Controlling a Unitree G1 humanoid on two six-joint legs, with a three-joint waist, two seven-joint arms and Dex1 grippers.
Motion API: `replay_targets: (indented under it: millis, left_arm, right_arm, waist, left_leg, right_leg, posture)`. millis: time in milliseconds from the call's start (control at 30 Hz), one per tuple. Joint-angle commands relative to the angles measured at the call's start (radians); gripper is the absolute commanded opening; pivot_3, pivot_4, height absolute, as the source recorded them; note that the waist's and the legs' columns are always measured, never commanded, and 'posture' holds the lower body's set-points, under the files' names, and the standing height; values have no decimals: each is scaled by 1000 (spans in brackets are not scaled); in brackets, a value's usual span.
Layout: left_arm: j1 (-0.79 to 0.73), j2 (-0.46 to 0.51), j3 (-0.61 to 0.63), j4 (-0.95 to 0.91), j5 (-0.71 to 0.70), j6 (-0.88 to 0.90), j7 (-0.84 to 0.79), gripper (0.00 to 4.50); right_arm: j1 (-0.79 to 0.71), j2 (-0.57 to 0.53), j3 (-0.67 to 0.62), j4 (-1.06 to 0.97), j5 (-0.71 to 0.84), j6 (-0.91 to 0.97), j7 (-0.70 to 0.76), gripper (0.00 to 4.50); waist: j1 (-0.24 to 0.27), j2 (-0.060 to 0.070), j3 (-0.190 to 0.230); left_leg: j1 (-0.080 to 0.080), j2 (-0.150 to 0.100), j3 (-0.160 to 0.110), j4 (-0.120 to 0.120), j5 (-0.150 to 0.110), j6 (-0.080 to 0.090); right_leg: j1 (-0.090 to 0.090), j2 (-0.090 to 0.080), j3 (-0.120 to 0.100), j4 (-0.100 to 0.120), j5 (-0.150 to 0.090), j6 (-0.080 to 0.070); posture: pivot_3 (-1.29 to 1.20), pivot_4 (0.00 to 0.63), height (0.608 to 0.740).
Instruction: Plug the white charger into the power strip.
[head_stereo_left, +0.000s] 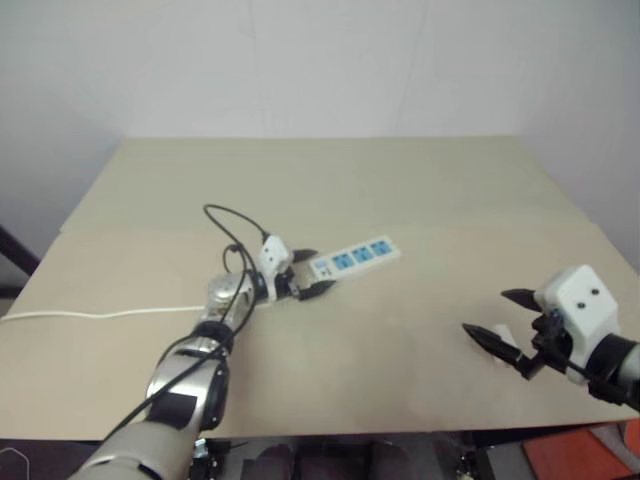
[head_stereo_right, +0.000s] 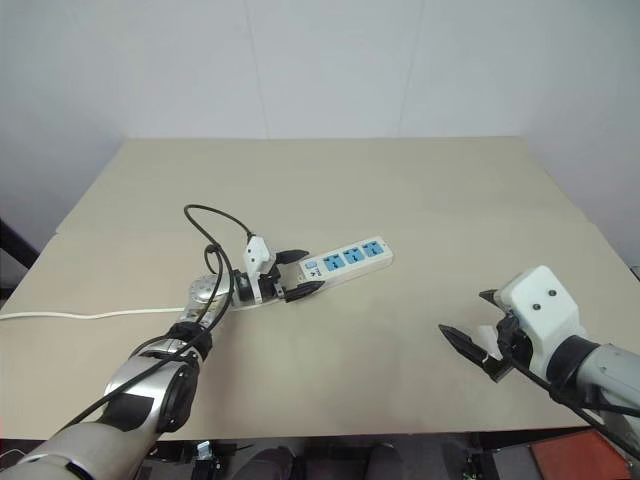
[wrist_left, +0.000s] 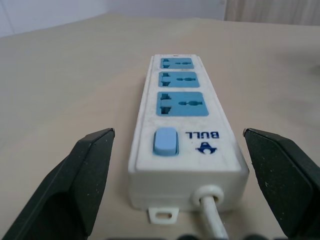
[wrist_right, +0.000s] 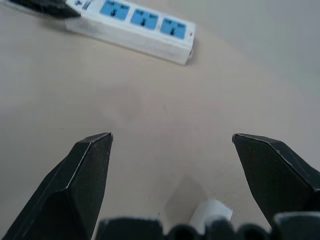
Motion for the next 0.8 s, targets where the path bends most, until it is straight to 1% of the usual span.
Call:
replay_targets:
  millis: [33, 233, 367, 467, 533, 567, 800]
  left_arm:
    - [-35, -6, -11, 20, 41, -7, 36, 4488]
    - [-47, -24, 17, 38, 44, 10, 90, 4488]
    - [-39, -18, 14, 40, 44, 22, 39, 4488]
    - [-29, -10, -11, 42, 75, 10, 46, 3919]
    - [-27, -12, -10, 44, 81, 12, 53, 3330]
    - [-26, -13, -7, 44, 83, 12, 54, 3259]
    - [-20, -17, -4, 40, 91, 9, 53, 3260]
  right_arm:
    - [3, -4, -32, -22, 5, 11, -26, 4500]
    - [-16, -3, -7, -16, 15, 13, -63, 4500]
    - [-34, -8, 5, -1, 16, 9, -76, 4500]
    - [-42, -11, 23, 8, 10, 3, -85, 4500]
    - [-51, -12, 34, 11, 10, 4, -91, 4500]
    - [-58, -13, 39, 14, 11, 4, -94, 4500]
    - [-98, -33, 69, 30, 17, 17, -100, 4500]
  waist:
    - [0, 0, 0]
    - [1, 0, 0]
    - [0, 0, 0]
    - [0, 0, 0]
    - [0, 0, 0]
    - [0, 0, 0]
    - [0, 0, 0]
  left_leg:
    - [0, 0, 0, 0, 0, 0]
    - [0, 0, 0, 0, 0, 0]
    - [0, 0, 0, 0, 0, 0]
    - [0, 0, 0, 0, 0, 0]
    - [1, 0, 0, 0, 0, 0]
    - [1, 0, 0, 0, 0, 0]
    - [1, 0, 0, 0, 0, 0]
  right_leg:
    - [0, 0, 0, 0, 0, 0]
    - [1, 0, 0, 0, 0, 0]
    - [0, 0, 0, 0, 0, 0]
    - [0, 0, 0, 0, 0, 0]
    - [1, 0, 0, 0, 0, 0]
    - [1, 0, 0, 0, 0, 0]
    - [1, 0, 0, 0, 0, 0]
  posture:
    - [0, 150, 740]
    - [0, 150, 740]
    - [0, 150, 740]
    - [0, 150, 740]
    - [0, 150, 740]
    - [0, 150, 740]
    - [0, 150, 740]
